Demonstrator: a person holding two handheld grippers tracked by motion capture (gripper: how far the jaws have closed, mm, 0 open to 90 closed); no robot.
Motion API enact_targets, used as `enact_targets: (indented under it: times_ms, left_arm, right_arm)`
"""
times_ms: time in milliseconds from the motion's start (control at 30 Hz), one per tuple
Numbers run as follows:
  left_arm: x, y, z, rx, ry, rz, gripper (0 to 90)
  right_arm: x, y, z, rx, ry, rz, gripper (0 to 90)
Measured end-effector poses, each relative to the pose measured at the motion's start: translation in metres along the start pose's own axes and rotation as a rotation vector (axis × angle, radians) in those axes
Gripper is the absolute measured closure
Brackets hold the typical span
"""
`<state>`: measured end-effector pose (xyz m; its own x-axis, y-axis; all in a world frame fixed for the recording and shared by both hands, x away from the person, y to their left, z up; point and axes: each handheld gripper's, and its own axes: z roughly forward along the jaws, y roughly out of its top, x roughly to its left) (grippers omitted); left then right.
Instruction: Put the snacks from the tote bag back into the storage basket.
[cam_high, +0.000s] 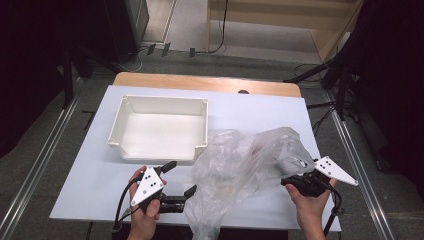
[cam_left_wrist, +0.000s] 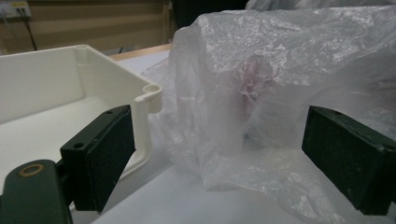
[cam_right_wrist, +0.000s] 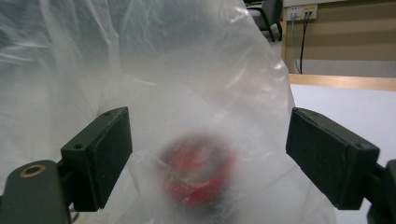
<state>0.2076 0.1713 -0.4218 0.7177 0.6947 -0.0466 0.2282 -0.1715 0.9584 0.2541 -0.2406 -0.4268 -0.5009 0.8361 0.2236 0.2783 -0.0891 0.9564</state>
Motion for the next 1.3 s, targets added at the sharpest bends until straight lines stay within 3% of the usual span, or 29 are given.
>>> enact_targets:
  times_ms: [133, 200, 233, 267, 367, 400, 467, 500, 567, 767, 867, 933, 967, 1000, 1033, 1067, 1167, 1300]
  left_arm:
    - [-0.006, 0.009, 0.01, 0.001, -0.019, 0.007, 11.5]
    - [-0.008, 0.013, 0.014, 0.005, -0.019, -0.007, 12.9]
    - [-0.008, 0.015, 0.015, 0.007, -0.02, -0.009, 13.3]
    - [-0.008, 0.017, 0.016, 0.008, -0.022, -0.009, 13.3]
    - [-0.007, 0.027, 0.021, 0.0, -0.03, -0.014, 13.4]
    - [-0.007, 0.027, 0.021, 0.0, -0.03, -0.014, 13.4]
    - [-0.005, 0.034, 0.025, -0.006, -0.032, -0.018, 13.6]
    - [-0.005, 0.038, 0.028, -0.01, -0.037, -0.024, 13.6]
    - [-0.006, 0.043, 0.033, -0.016, -0.05, -0.024, 13.7]
    - [-0.012, 0.047, 0.045, 0.001, -0.059, -0.007, 14.2]
    - [-0.016, 0.045, 0.049, 0.002, -0.109, -0.012, 14.4]
    - [-0.022, 0.044, 0.052, 0.01, -0.139, 0.006, 15.1]
    - [-0.027, 0.046, 0.056, 0.027, -0.124, 0.019, 27.1]
    - [-0.027, 0.046, 0.056, 0.027, -0.124, 0.019, 33.8]
    - [-0.029, 0.047, 0.06, 0.045, -0.112, 0.024, 42.6]
    - [-0.03, 0.048, 0.062, 0.058, -0.106, 0.022, 42.6]
    - [-0.026, 0.051, 0.074, 0.125, -0.073, -0.001, 64.1]
    - [-0.017, 0.059, 0.086, 0.148, -0.053, -0.039, 85.1]
  right_arm:
    - [0.0, 0.007, 0.003, 0.008, 0.053, 0.01, 16.9]
    - [0.002, 0.009, 0.008, 0.028, 0.113, -0.007, 30.2]
    - [0.004, 0.01, 0.011, 0.03, 0.112, -0.033, 42.6]
    - [0.004, 0.01, 0.011, 0.03, 0.112, -0.033, 42.6]
    - [0.003, 0.012, 0.021, 0.065, 0.095, -0.011, 67.8]
    - [0.003, 0.012, 0.021, 0.065, 0.095, -0.011, 67.8]
    - [0.0, 0.013, 0.027, 0.085, 0.116, 0.013, 77.9]
    - [-0.003, 0.014, 0.032, 0.096, 0.112, 0.035, 85.2]
    - [-0.006, 0.016, 0.037, 0.1, 0.093, 0.046, 89.6]
    - [-0.011, 0.015, 0.043, 0.124, 0.055, 0.051, 90.0]
    - [-0.01, 0.011, 0.044, 0.153, 0.068, 0.043, 88.0]
    - [-0.008, 0.01, 0.044, 0.159, 0.083, 0.04, 83.5]
    - [-0.006, 0.011, 0.043, 0.151, 0.104, 0.043, 77.0]
    - [-0.006, 0.011, 0.043, 0.151, 0.104, 0.043, 77.0]
    - [-0.005, 0.013, 0.039, 0.126, 0.135, 0.055, 69.4]
    - [-0.005, 0.013, 0.039, 0.126, 0.135, 0.055, 69.4]
    - [-0.004, 0.017, 0.031, 0.09, 0.145, 0.056, 58.5]
    - [-0.004, 0.02, 0.017, 0.047, 0.15, 0.051, 50.1]
